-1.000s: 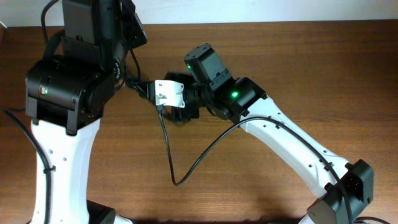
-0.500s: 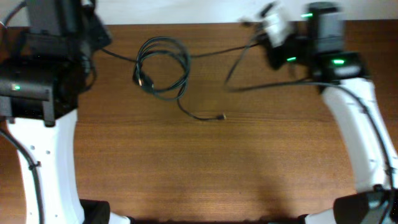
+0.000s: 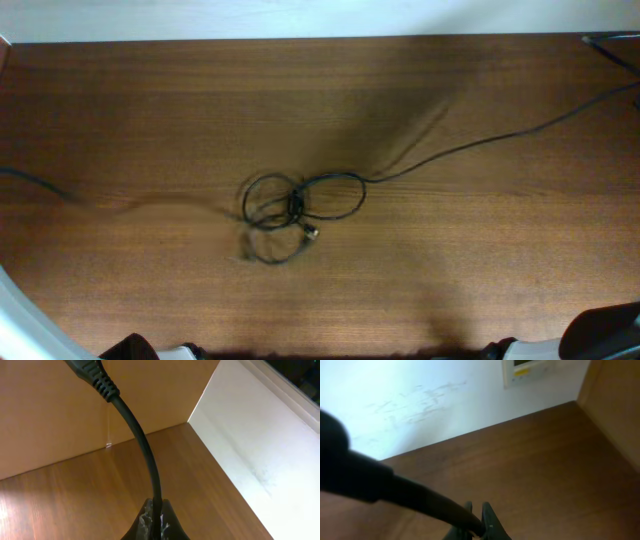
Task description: Untangle cables
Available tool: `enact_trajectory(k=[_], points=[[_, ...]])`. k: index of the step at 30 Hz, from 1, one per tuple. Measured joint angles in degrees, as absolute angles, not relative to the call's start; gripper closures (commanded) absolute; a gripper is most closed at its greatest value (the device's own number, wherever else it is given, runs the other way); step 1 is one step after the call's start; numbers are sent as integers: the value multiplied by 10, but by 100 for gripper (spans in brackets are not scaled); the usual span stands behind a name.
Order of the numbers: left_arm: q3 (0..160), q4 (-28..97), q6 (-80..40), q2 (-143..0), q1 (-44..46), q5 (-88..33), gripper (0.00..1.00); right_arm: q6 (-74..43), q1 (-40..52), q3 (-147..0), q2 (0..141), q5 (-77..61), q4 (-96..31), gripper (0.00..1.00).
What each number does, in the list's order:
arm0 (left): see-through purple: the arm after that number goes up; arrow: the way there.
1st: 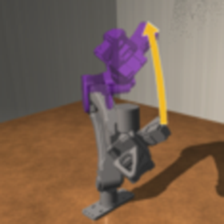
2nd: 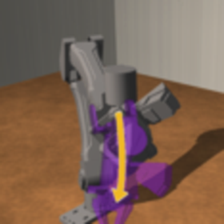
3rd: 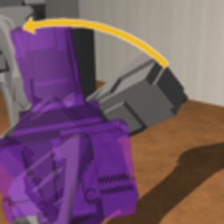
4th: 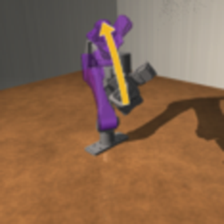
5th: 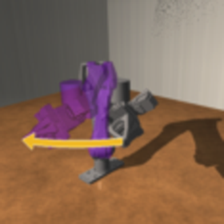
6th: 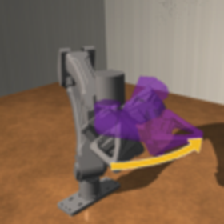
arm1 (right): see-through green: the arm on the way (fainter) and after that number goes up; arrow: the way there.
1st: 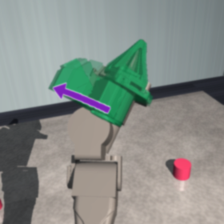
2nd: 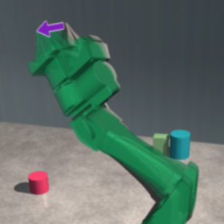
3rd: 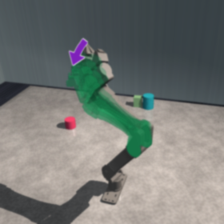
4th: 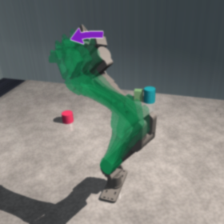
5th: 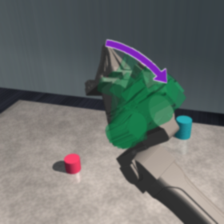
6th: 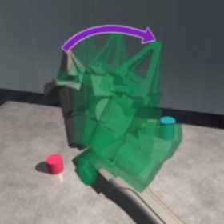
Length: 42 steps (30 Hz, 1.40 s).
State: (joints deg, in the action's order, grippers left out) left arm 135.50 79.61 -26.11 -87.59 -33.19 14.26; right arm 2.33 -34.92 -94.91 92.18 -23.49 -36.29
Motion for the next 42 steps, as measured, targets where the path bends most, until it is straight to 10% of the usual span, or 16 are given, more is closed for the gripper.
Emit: enact_trajectory(k=[15,26,27,28,38,42], points=[[1355,793,-253,-876,-315,87,100,21,-24,-919,927,-120,-425,96],[1355,793,-250,-876,-304,65,100,-99,-263,-708,967,-20,-303,96],[1355,792,-249,-876,-300,64,100,-102,-280,-708,967,-28,-302,71],[1355,792,-248,-876,-297,64,100,-105,-291,-708,967,-31,-302,1],[1355,793,-244,-876,-294,57,100,-70,-286,-708,957,-180,-277,1],[1355,793,-240,-876,-274,50,100,86,-138,-708,875,-338,-272,1]])
